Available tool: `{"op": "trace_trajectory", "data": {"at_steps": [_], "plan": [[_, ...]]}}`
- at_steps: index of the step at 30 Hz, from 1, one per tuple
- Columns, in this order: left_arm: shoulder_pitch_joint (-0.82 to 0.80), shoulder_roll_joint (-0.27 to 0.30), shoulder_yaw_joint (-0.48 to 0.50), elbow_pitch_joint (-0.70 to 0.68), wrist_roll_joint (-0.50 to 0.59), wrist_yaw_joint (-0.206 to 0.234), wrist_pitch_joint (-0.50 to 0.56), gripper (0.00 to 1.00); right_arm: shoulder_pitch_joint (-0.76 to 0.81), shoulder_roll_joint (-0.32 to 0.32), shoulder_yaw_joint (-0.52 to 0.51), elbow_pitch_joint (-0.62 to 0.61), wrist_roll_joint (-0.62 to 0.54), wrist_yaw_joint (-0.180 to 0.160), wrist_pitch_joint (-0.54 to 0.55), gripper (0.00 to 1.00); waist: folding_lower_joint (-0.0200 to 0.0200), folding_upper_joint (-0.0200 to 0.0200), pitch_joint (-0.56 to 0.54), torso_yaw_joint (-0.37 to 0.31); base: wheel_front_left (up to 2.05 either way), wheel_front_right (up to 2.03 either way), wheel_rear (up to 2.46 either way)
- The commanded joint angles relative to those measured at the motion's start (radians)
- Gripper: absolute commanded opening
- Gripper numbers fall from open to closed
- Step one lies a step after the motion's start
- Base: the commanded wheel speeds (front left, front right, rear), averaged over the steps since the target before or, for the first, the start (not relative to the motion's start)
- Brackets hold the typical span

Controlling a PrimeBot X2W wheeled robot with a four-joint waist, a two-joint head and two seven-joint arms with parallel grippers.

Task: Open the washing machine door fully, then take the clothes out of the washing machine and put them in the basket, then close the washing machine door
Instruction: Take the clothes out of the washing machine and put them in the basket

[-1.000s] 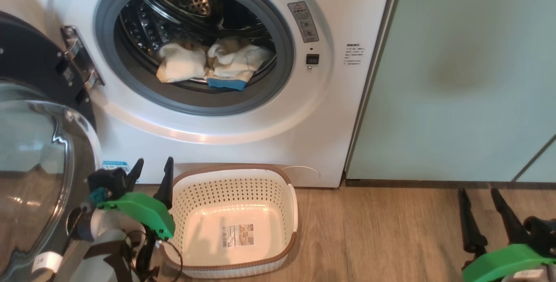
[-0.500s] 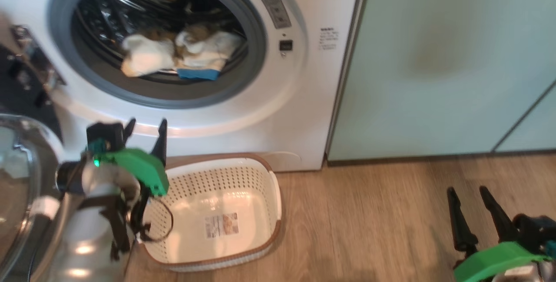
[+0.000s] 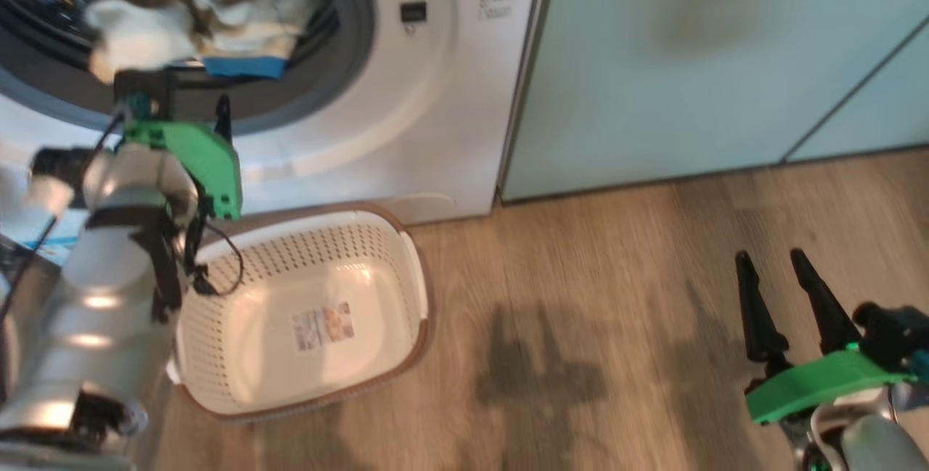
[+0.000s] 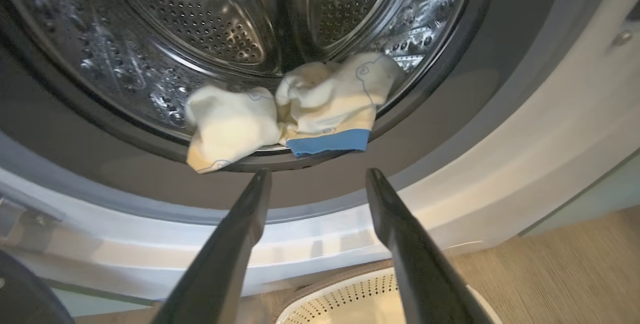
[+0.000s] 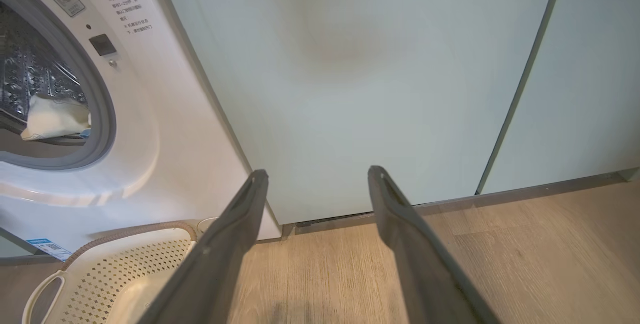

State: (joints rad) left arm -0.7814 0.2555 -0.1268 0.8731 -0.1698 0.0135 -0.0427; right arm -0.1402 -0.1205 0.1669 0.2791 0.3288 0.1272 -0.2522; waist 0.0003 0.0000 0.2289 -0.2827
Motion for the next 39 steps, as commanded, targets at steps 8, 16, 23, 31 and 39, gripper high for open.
{"op": "trace_trajectory", "data": {"at_steps": [8,16,23,31,39], "plan": [[-0.18,0.107,-0.007,0.031,0.066,0.078,0.082,1.0,-0.08,0.009,0.018,-0.044,0.016,0.003,-0.01,1.0,-0.0003,0.0,0.128,-0.066,0.0,0.0,0.0],[-0.309,0.18,-0.049,0.096,0.132,0.122,0.151,1.0,-0.12,0.025,0.02,-0.05,0.02,0.003,-0.01,1.0,-0.0003,0.0,0.204,-0.089,0.0,0.0,0.0],[-0.424,0.214,-0.1,0.137,0.187,0.137,0.212,1.0,-0.153,0.029,0.023,-0.051,0.023,0.003,-0.01,1.0,-0.0003,0.0,0.262,-0.091,0.0,0.0,0.0],[-0.55,0.229,-0.127,0.173,0.204,0.134,0.279,1.0,-0.189,0.031,0.036,-0.054,0.026,0.003,-0.01,1.0,-0.0003,0.0,0.328,-0.091,0.0,0.0,0.0],[-0.641,0.244,-0.153,0.225,0.223,0.145,0.354,1.0,-0.221,0.033,0.051,-0.058,0.03,0.003,-0.01,1.0,-0.0003,0.0,0.383,-0.099,0.0,0.0,0.0]]}}
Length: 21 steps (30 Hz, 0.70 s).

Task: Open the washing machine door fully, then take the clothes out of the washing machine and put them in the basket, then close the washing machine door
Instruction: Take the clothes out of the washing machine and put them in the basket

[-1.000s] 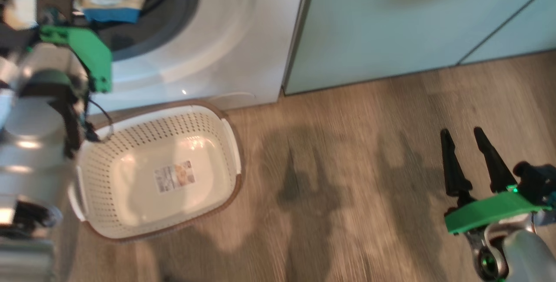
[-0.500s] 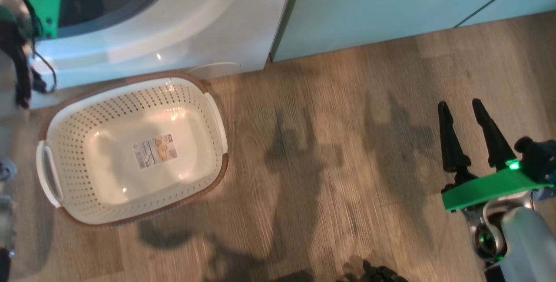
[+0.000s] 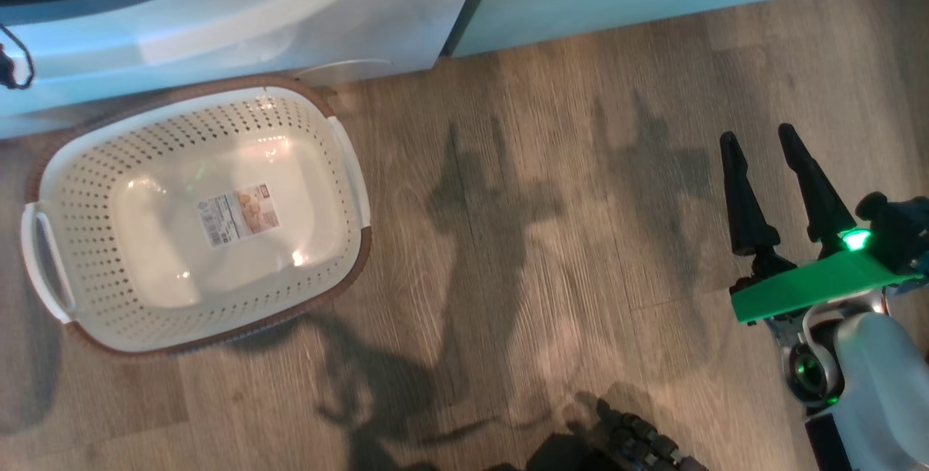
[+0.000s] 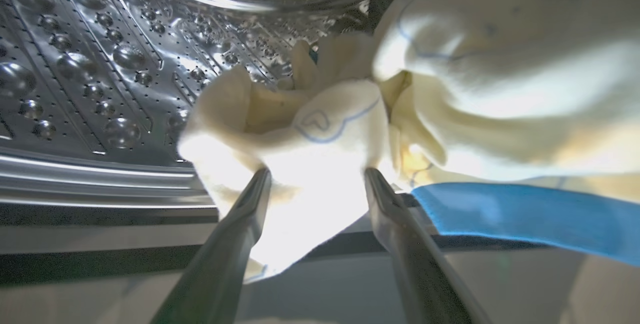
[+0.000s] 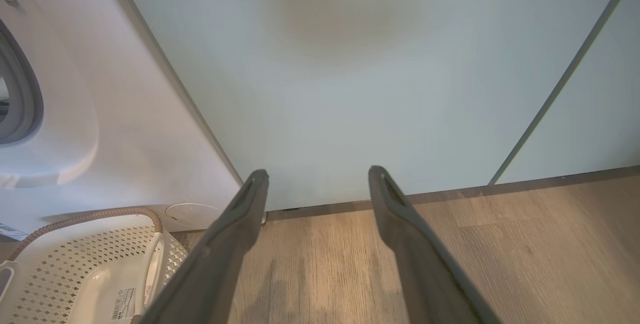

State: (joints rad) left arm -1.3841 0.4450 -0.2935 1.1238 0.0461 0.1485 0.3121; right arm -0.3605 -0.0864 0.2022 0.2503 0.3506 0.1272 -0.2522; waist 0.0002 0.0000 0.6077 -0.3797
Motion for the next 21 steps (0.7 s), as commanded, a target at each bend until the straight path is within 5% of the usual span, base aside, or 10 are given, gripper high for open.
{"op": "trace_trajectory", "data": {"at_steps": [1,21], "plan": [[-0.048,0.055,0.01,-0.018,0.009,0.013,0.01,1.0,-0.003,-0.001,0.017,-0.03,0.008,0.003,-0.01,1.0,-0.0002,0.0,0.01,-0.003,0.0,0.0,0.0],[-0.127,0.103,-0.039,0.076,0.026,0.049,0.114,1.0,-0.041,0.002,0.024,-0.039,0.018,0.003,-0.01,1.0,-0.0002,0.0,0.097,-0.023,0.0,0.0,0.0]]}}
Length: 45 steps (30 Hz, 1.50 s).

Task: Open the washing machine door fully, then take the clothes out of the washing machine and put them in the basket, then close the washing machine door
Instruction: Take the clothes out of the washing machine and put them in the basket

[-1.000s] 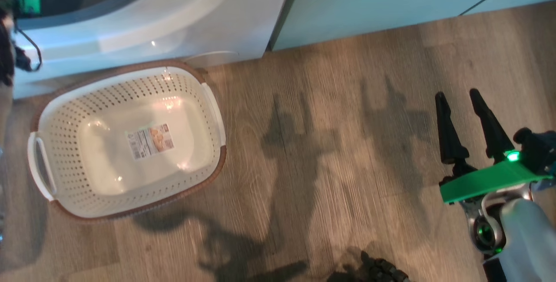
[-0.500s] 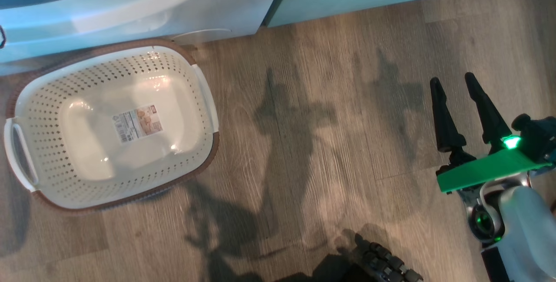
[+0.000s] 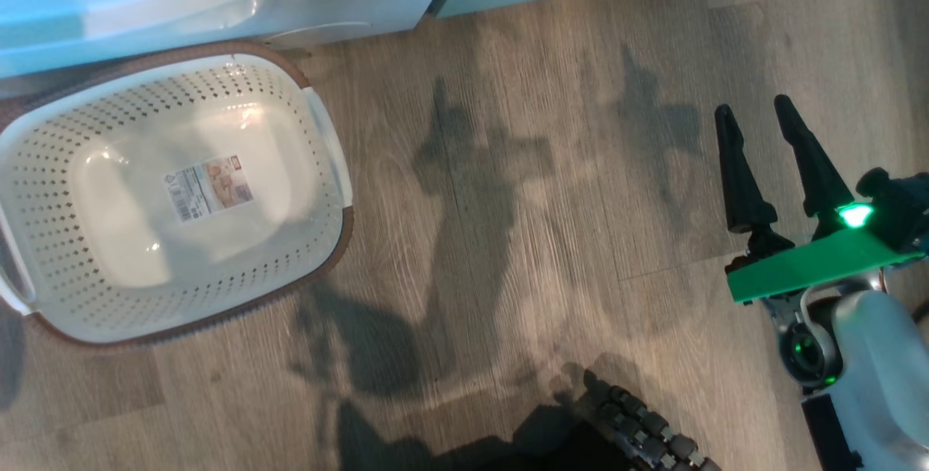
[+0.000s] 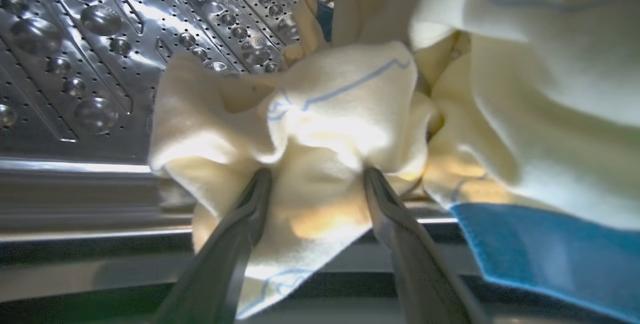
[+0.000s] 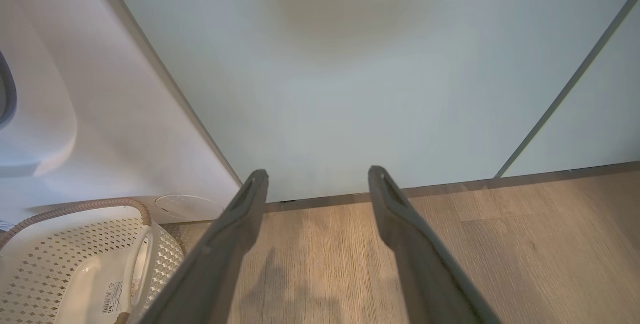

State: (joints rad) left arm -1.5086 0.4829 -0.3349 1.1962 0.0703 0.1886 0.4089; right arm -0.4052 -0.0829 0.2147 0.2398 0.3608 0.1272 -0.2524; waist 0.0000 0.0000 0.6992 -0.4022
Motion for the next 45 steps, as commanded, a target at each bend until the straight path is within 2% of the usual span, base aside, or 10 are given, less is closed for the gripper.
{"op": "trace_trajectory", "data": {"at_steps": [1,11,13,14,15,19,28,38,45], "plan": [[-0.002,0.065,0.001,0.004,0.001,0.011,0.018,1.0,0.002,-0.001,0.011,-0.029,0.008,0.003,-0.009,1.0,0.0,0.0,0.009,0.001,0.0,0.0,0.0],[0.019,0.063,-0.001,0.015,-0.023,0.031,0.026,0.98,-0.004,-0.007,0.004,-0.034,0.006,0.003,-0.009,1.0,0.0,0.0,0.023,0.015,0.0,0.0,0.0],[0.025,0.061,-0.003,0.014,-0.027,0.036,0.025,0.46,-0.003,-0.01,0.002,-0.034,0.006,0.003,-0.009,1.0,0.0,0.0,0.021,0.019,0.0,0.0,0.0],[0.028,0.059,-0.005,0.012,-0.028,0.038,0.023,0.31,-0.003,-0.011,0.001,-0.034,0.005,0.003,-0.009,1.0,0.0,0.0,0.02,0.022,0.0,0.0,0.0],[0.027,0.062,-0.006,0.013,-0.029,0.034,0.022,0.0,-0.002,-0.011,0.001,-0.034,0.005,0.003,-0.009,1.0,0.0,0.0,0.02,0.023,0.0,0.0,0.0],[0.025,0.068,-0.006,0.014,-0.04,0.015,0.003,0.0,-0.004,-0.013,0.002,-0.031,0.004,0.003,-0.009,1.0,0.0,0.0,0.014,0.027,0.0,0.0,0.0],[0.054,0.044,-0.004,0.015,-0.077,-0.005,-0.11,0.0,0.008,-0.021,0.0,-0.019,0.003,0.003,-0.009,1.0,0.0,0.0,-0.039,0.042,0.0,0.0,0.0],[0.126,-0.026,0.019,0.017,-0.147,-0.03,-0.283,0.0,0.045,-0.042,-0.006,-0.003,0.0,0.003,-0.009,1.0,0.0,0.0,-0.13,0.075,0.0,0.0,0.0],[0.177,-0.072,0.043,0.026,-0.204,-0.07,-0.388,0.0,0.068,-0.058,0.001,0.006,-0.002,0.003,-0.009,1.0,0.0,0.0,-0.194,0.094,0.0,0.0,0.0]]}}
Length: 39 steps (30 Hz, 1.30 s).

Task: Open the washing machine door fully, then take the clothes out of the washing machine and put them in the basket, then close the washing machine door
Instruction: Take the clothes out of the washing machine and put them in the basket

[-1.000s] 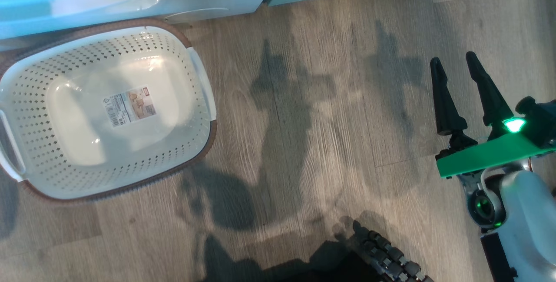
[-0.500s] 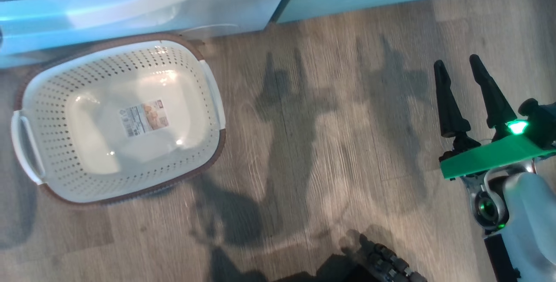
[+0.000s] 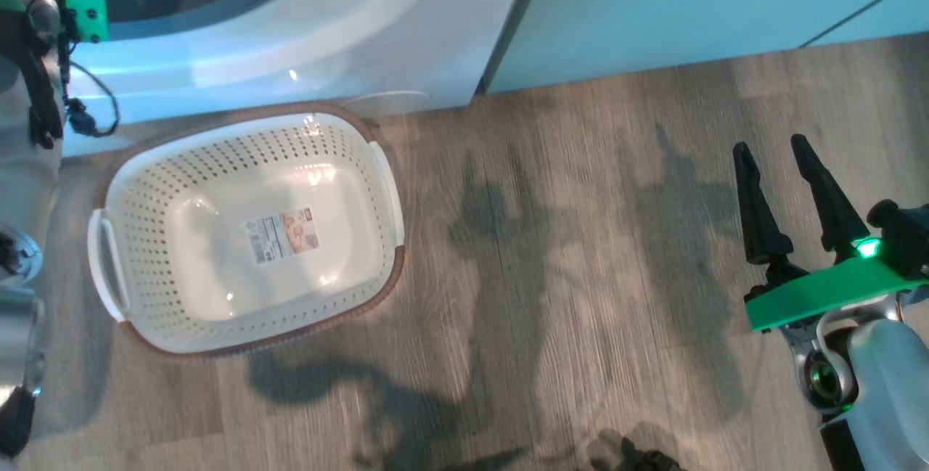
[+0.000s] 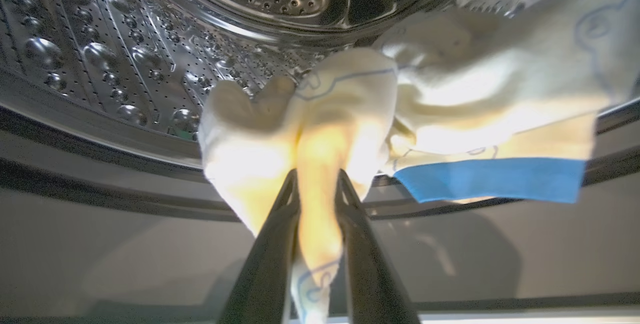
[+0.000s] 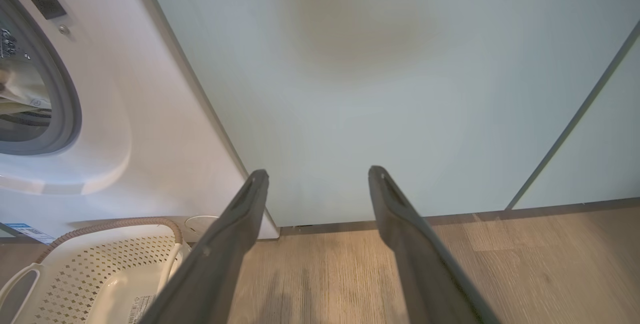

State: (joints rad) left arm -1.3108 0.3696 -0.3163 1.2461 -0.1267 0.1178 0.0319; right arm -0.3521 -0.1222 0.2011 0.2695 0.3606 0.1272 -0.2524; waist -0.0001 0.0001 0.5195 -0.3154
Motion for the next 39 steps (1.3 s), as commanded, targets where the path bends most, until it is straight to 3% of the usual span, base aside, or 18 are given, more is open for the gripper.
{"op": "trace_trajectory", "data": {"at_steps": [1,13,17,20,30,39], "plan": [[-0.016,0.036,0.033,-0.021,-0.021,-0.012,-0.022,0.0,0.018,-0.021,0.016,-0.022,-0.002,0.003,-0.009,1.0,0.0001,-0.0001,-0.023,0.01,0.0,0.0,0.0],[0.093,-0.016,0.118,0.015,-0.168,-0.162,-0.149,0.0,0.078,-0.039,0.016,-0.004,-0.004,0.003,-0.009,1.0,0.0001,-0.0001,-0.144,0.045,0.0,0.0,0.0],[0.135,-0.037,0.123,0.016,-0.187,-0.187,-0.196,0.0,0.096,-0.044,0.012,-0.002,-0.003,0.003,-0.009,1.0,0.0001,-0.0001,-0.175,0.06,0.0,0.0,0.0],[0.194,-0.09,0.136,0.005,-0.227,-0.222,-0.244,0.0,0.123,-0.052,0.006,-0.001,-0.002,0.003,-0.009,1.0,0.0001,-0.0001,-0.215,0.087,0.0,0.0,0.0],[0.354,-0.169,0.124,-0.147,-0.287,-0.247,-0.291,0.0,0.173,-0.069,-0.014,-0.002,-0.001,0.003,-0.009,1.0,0.0001,-0.0001,-0.285,0.158,0.0,0.0,0.0],[0.598,-0.18,0.101,-0.406,-0.334,-0.248,-0.293,0.0,0.207,-0.08,-0.02,0.001,0.0,0.003,-0.009,1.0,0.0001,-0.0001,-0.341,0.196,0.0,0.0,0.0]]}}
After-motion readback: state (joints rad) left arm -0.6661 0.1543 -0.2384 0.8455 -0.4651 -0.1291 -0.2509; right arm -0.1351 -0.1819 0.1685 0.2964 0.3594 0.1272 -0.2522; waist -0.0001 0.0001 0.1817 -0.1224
